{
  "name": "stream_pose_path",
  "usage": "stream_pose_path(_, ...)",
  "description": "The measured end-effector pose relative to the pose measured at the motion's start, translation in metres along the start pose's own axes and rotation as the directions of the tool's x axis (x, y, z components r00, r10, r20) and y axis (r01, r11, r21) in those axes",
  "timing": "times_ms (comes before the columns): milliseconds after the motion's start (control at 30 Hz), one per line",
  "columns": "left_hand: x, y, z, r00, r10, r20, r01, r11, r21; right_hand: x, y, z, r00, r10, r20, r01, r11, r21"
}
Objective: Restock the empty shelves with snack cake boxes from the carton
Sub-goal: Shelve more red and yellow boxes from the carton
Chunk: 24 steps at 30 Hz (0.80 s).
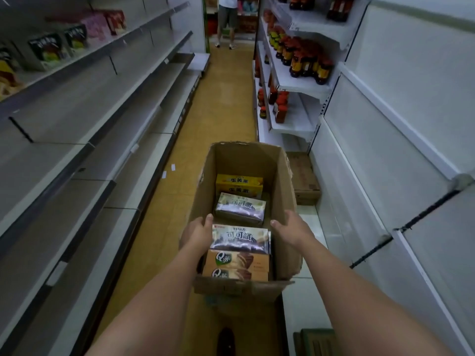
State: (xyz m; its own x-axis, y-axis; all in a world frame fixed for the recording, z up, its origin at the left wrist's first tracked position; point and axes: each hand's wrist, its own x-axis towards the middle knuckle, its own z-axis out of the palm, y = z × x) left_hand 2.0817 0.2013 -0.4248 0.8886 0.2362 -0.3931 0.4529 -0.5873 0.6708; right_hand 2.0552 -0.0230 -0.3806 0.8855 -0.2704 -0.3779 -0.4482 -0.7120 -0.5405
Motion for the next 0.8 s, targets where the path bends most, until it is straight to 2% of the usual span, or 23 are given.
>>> stream_pose_path(333, 0.12, 0.049, 0.015, 0.995, 0.056, 0.083, -0.062, 0.995, 0.074, 0.127, -0.048, -0.002, 0.997, 0.069, 0.031, -0.067, 0.996, -0.061)
stream_pose_path(800, 0.23, 0.077, 0.062, 0.989, -0.088, 0.119, 0.072, 0.989, 0.13, 0.264, -0.05, 0.025, 0.976, 0.127, 0.179, -0.103, 0.985, -0.138)
